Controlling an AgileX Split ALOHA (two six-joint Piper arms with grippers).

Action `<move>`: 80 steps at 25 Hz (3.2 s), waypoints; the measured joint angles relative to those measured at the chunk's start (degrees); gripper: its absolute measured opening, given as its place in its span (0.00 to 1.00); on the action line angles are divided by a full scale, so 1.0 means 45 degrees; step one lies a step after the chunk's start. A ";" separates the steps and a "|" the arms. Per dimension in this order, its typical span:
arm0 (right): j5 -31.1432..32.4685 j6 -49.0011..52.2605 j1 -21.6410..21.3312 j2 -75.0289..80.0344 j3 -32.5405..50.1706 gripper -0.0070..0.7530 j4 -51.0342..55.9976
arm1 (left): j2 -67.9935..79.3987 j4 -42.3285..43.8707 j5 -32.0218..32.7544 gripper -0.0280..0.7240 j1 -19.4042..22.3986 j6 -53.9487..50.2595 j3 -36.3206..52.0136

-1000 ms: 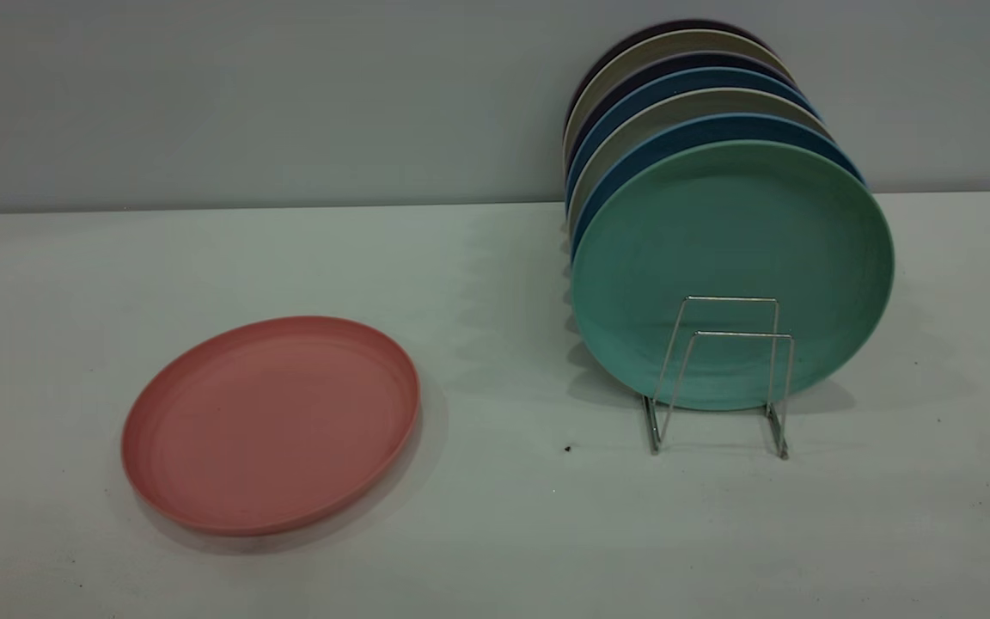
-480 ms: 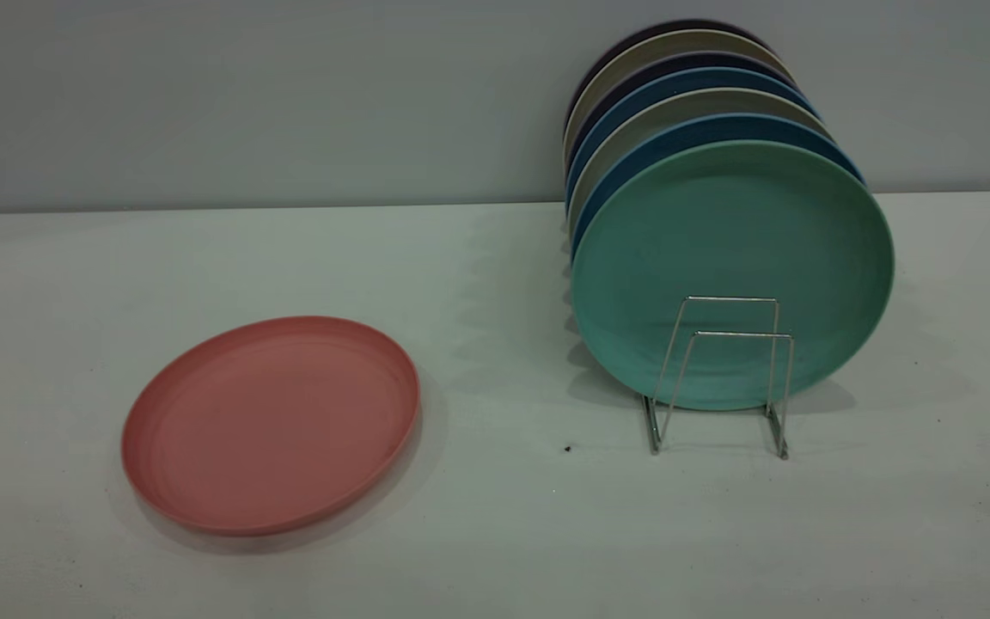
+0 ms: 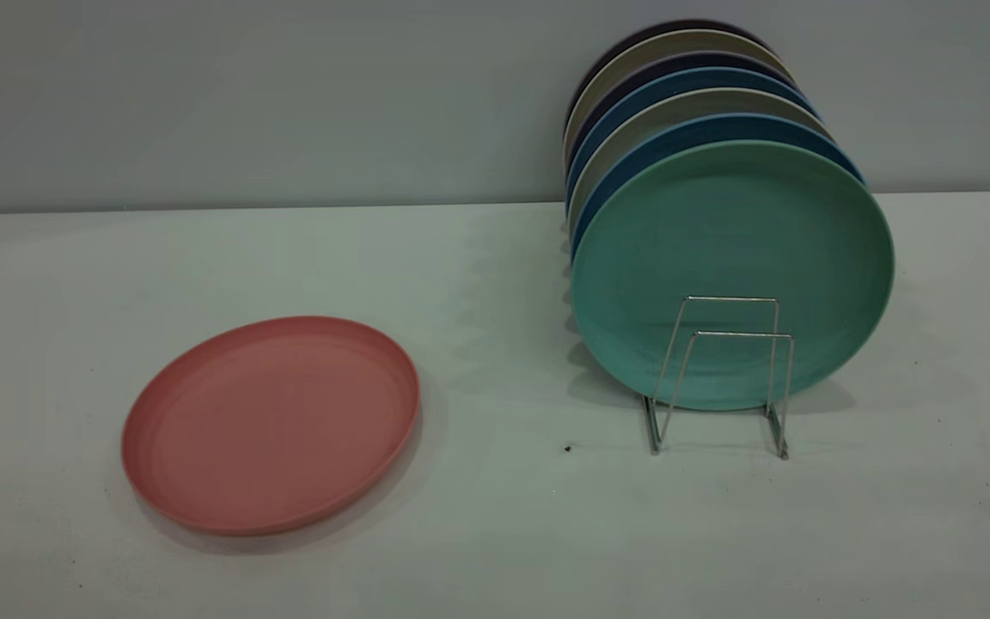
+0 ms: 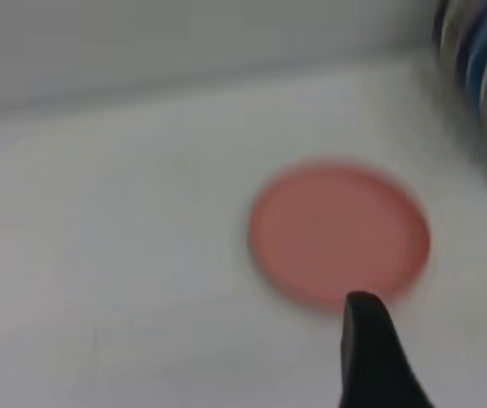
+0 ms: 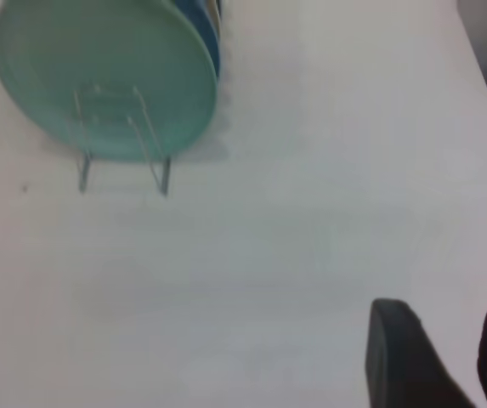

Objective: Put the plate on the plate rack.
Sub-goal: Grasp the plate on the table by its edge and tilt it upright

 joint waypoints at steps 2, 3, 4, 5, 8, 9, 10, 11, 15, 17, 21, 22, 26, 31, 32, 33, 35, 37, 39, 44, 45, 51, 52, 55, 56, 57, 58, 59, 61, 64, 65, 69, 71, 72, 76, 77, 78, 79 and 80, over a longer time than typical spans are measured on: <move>-0.0711 -0.0077 0.0000 0.0000 -0.0322 0.32 0.0046 | 0.0287 0.0000 -0.0692 0.59 0.0000 0.0115 -0.0289; -0.1213 -0.0201 0.0000 0.0000 -0.0548 0.32 0.0093 | 0.0435 0.0000 -0.1093 0.59 0.0000 0.0173 -0.0441; -0.1669 -0.0324 0.0000 0.0000 -0.0752 0.32 0.0188 | 0.0619 -0.0014 -0.1504 0.59 0.0000 0.0204 -0.0596; -0.2333 -0.0430 0.0000 0.0000 -0.1076 0.32 0.0299 | 0.0822 -0.0055 -0.1831 0.59 0.0000 0.0235 -0.0724; -0.3674 -0.0603 0.0000 0.0191 -0.1875 0.32 0.0455 | 0.1584 -0.0415 -0.2805 0.59 0.0000 0.0261 -0.1117; -0.4022 -0.0618 0.0000 0.0449 -0.2095 0.32 0.0533 | 0.1948 -0.0525 -0.3032 0.59 0.0000 0.0261 -0.1193; -0.4255 -0.0650 0.0000 0.0802 -0.2234 0.32 0.0572 | 0.2261 -0.0575 -0.3301 0.59 0.0000 0.0261 -0.1231; -0.4527 -0.0645 0.0000 0.1143 -0.2347 0.32 0.0570 | 0.2669 -0.0586 -0.3550 0.59 0.0000 0.0275 -0.1261; -0.6694 -0.0290 0.0151 0.2937 -0.2400 0.32 0.0527 | 0.4503 -0.0599 -0.5043 0.59 0.0000 0.0275 -0.1261; -0.8401 -0.0010 0.0401 0.4022 -0.2400 0.32 0.0626 | 0.5638 -0.0599 -0.5900 0.59 0.0000 0.0275 -0.1261; -1.0511 -0.0234 0.0539 0.6576 -0.2423 0.32 0.0579 | 0.7940 -0.0599 -0.7395 0.55 0.0000 0.0297 -0.1276; -1.0682 -0.0472 0.0539 0.7359 -0.2422 0.32 0.0463 | 0.8591 -0.0599 -0.7697 0.53 0.0000 0.0282 -0.1345; -1.1306 -0.1017 0.0539 0.9807 -0.2422 0.32 -0.0201 | 1.0793 -0.0634 -0.8419 0.47 0.0392 0.0064 -0.2306; -1.2045 -0.1064 0.0539 1.1590 -0.2808 0.32 -0.0403 | 1.3013 -0.0662 -0.8158 0.44 0.2761 -0.0288 -0.4142; -1.2009 -0.1049 0.0539 1.1878 -0.3031 0.32 -0.0403 | 1.3379 -0.0662 -0.8022 0.44 0.3048 -0.0288 -0.4372; -1.1849 -0.1049 0.0539 1.2213 -0.3289 0.32 -0.0403 | 1.3815 -0.0662 -0.7933 0.44 0.3257 -0.0254 -0.4495; -1.1400 -0.1049 0.0539 1.2885 -0.3828 0.32 -0.0403 | 1.4670 -0.0791 -0.7836 0.44 0.3404 -0.0166 -0.4699; -1.1001 -0.1049 0.0465 1.3459 -0.4337 0.32 -0.0403 | 1.5397 -0.1197 -0.7808 0.44 0.3410 0.0202 -0.4832; -1.0649 -0.0942 0.0115 1.4017 -0.4673 0.32 -0.0202 | 1.6068 -0.1913 -0.7775 0.44 0.3410 0.0885 -0.5014; -0.9829 -0.0903 -0.0914 1.5301 -0.5015 0.32 0.1331 | 1.7843 -0.5236 -0.7211 0.44 0.3447 0.3863 -0.5342; -0.9638 -0.1120 -0.1017 1.5552 -0.5015 0.32 0.1696 | 1.8234 -0.6328 -0.6936 0.43 0.3541 0.4734 -0.5397; -0.8731 -0.3676 -0.1103 1.6681 -0.5015 0.32 0.4227 | 2.0589 -1.3488 -0.4137 0.42 0.5402 1.0685 -0.5487; -0.8601 -0.4294 -0.1103 1.6844 -0.5001 0.32 0.4796 | 2.0959 -1.4179 -0.3786 0.42 0.5853 1.1384 -0.5472; -0.8160 -0.6242 -0.1221 1.7280 -0.4991 0.32 0.6750 | 2.1649 -1.5226 -0.3440 0.42 0.6870 1.2321 -0.5269; -0.7928 -0.6967 -0.1378 1.7463 -0.4991 0.32 0.7573 | 2.1795 -1.5266 -0.3544 0.42 0.7093 1.2484 -0.5131; -0.7691 -0.7579 -0.1564 1.7648 -0.4991 0.32 0.8305 | 2.1896 -1.5280 -0.3657 0.42 0.7202 1.2624 -0.4998; -0.7394 -0.8212 -0.1845 1.7900 -0.4991 0.32 0.9203 | 2.2035 -1.5296 -0.3740 0.42 0.7244 1.2752 -0.4931; -0.6957 -0.8986 -0.2163 1.8191 -0.4991 0.32 1.0078 | 2.2180 -1.5364 -0.3735 0.42 0.7244 1.2938 -0.4882; -0.5927 -1.0423 -0.2758 1.8814 -0.4991 0.32 1.1599 | 2.2495 -1.5685 -0.3615 0.42 0.7232 1.3321 -0.4856; -0.4528 -1.2049 -0.3391 1.9754 -0.4991 0.32 1.3011 | 2.3003 -1.5814 -0.3239 0.42 0.7232 1.3754 -0.4841; -0.4201 -1.2323 -0.3459 1.9964 -0.4991 0.32 1.3141 | 2.3179 -1.5786 -0.3152 0.42 0.7232 1.3805 -0.4841; -0.3805 -1.1534 -0.3513 2.0865 -0.5002 0.32 1.1912 | 2.3958 -1.5507 -0.3085 0.42 0.7232 1.3883 -0.4781; -0.4068 -1.0729 -0.3513 2.1162 -0.5002 0.32 1.0896 | 2.4356 -1.5227 -0.3333 0.42 0.7232 1.3888 -0.4582; -0.4217 -1.0482 -0.3513 2.1192 -0.5002 0.32 1.0508 | 2.4562 -1.5138 -0.3584 0.42 0.7232 1.3888 -0.4421; -0.4320 -1.0060 -0.3529 2.1192 -0.5002 0.32 1.0089 | 2.5341 -1.5085 -0.4726 0.42 0.7232 1.3888 -0.3898; -0.4291 -1.0028 -0.3529 2.1192 -0.5002 0.32 1.0075 | 2.5510 -1.5085 -0.4839 0.42 0.7232 1.3888 -0.3868; -0.4281 -1.0028 -0.3517 2.1192 -0.5002 0.32 1.0058 | 2.5648 -1.5085 -0.4960 0.42 0.7232 1.3888 -0.3857; -0.4281 -1.0028 -0.3517 2.1192 -0.5002 0.32 1.0058 | 2.5715 -1.5085 -0.5023 0.42 0.7232 1.3888 -0.3844; -0.4281 -1.0028 -0.3517 2.1192 -0.5002 0.32 1.0047 | 2.5807 -1.5094 -0.5069 0.42 0.7232 1.3888 -0.3844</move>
